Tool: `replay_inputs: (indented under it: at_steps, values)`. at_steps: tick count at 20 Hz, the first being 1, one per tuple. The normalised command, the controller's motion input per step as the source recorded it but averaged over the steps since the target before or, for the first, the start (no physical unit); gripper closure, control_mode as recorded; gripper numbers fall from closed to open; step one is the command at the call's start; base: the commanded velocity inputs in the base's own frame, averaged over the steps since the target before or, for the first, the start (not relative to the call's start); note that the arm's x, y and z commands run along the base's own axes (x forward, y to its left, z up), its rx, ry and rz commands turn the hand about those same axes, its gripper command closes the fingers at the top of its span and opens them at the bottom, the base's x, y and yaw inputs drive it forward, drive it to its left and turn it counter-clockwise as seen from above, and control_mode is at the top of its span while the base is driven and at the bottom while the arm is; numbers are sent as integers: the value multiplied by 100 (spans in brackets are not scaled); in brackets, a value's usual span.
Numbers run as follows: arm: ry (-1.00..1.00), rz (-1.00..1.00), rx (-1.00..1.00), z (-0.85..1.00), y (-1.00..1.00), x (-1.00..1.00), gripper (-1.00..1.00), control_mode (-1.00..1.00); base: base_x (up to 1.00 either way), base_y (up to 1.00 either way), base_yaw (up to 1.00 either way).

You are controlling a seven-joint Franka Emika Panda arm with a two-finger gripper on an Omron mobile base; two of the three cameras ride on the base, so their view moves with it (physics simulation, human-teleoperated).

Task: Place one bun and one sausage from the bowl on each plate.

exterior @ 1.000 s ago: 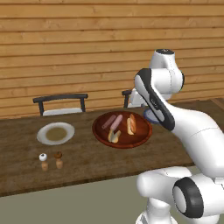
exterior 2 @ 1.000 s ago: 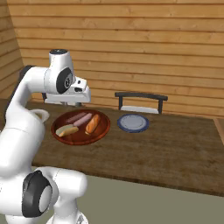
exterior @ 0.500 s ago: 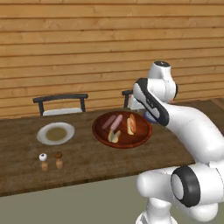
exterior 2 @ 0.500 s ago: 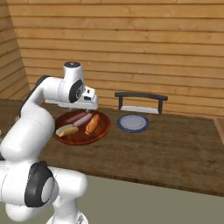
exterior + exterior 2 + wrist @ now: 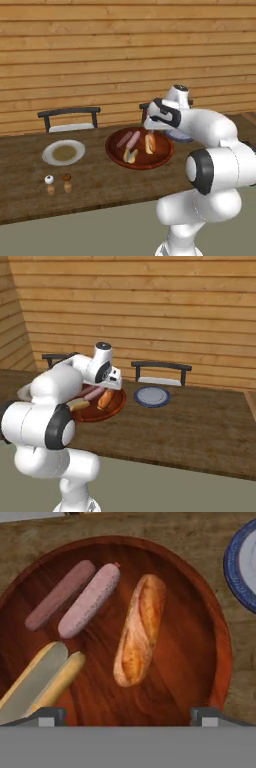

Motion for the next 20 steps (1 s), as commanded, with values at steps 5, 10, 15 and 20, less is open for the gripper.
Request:
replay_inputs:
  at_steps: [5, 10, 15, 20]
  values:
    - [7, 0, 0, -61, -1, 62, -100, -100, 0, 0, 0]
    - [8, 0, 0, -36, 0, 31, -100, -100, 0, 0, 0]
    - [8, 0, 0, -31, 0, 19, -100, -100, 0, 0, 0]
    - [7, 0, 0, -28, 1, 16, -100, -100, 0, 0, 0]
